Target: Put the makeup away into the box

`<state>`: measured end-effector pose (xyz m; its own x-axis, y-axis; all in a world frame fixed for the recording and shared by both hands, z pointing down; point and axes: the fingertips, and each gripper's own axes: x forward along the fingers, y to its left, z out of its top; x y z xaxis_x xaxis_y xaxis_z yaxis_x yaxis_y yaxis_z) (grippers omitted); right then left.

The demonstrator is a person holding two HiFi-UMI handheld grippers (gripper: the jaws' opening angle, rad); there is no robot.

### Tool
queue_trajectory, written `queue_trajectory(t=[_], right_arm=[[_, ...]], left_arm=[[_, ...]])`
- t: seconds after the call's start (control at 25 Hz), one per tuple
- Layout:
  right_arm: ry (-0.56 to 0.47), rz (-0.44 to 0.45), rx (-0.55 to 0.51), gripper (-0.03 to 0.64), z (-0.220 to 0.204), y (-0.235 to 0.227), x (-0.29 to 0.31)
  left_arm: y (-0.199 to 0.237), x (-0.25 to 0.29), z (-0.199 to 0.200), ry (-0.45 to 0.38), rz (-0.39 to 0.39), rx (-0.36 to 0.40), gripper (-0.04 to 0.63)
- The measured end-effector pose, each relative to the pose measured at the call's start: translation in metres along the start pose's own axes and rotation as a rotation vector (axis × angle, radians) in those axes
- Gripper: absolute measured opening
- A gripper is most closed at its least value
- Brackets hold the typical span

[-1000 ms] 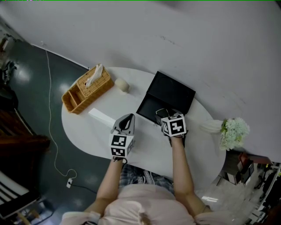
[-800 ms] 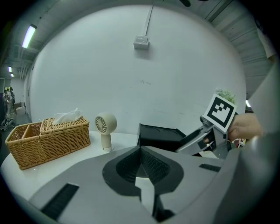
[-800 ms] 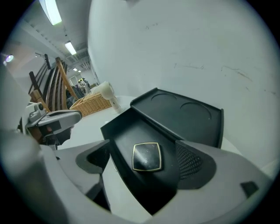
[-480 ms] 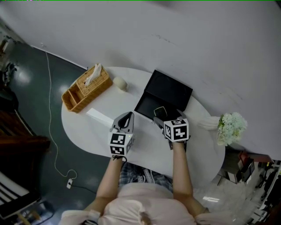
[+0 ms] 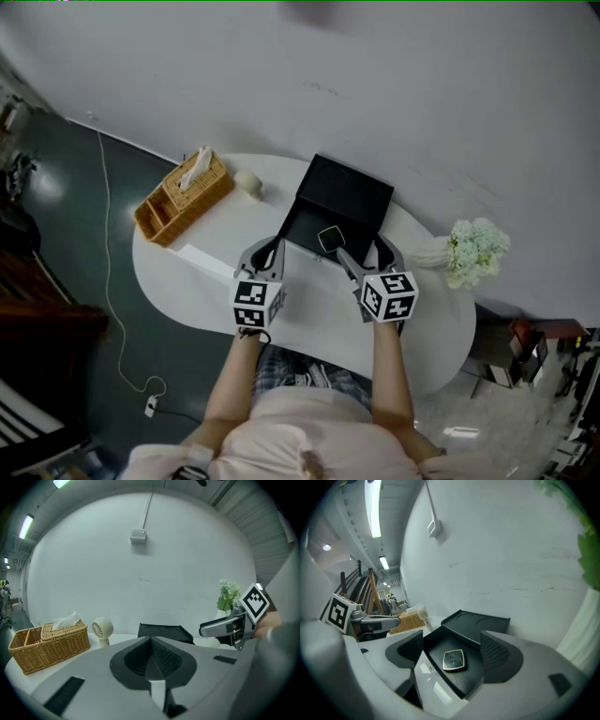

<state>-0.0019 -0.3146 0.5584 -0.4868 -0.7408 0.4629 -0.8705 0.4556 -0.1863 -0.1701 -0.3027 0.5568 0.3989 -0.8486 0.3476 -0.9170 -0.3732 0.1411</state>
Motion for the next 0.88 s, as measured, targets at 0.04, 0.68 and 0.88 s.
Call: queue_trajectory(t=[0.04,0.68,0.88], right_arm=[[-0.036,-0.008,-0.002,0.371,0.003,-0.001,-0.011],[-0.347,-0.245,-0.034,0.098,0.006,-0.038,-0.159],[-0.401,-0.301,-0.021,0.026,0.0,-0.048,-0.183]], left_arm=[[-0.004,-0.002,0.004,-0.009,-0.005,0.007,0.026],[-0.068,-0.046,0.054,-0.143,-0.068,0.107,0.026],[-0.076,-0.057,0.058,-0.168,-0.064,0.122,0.026]])
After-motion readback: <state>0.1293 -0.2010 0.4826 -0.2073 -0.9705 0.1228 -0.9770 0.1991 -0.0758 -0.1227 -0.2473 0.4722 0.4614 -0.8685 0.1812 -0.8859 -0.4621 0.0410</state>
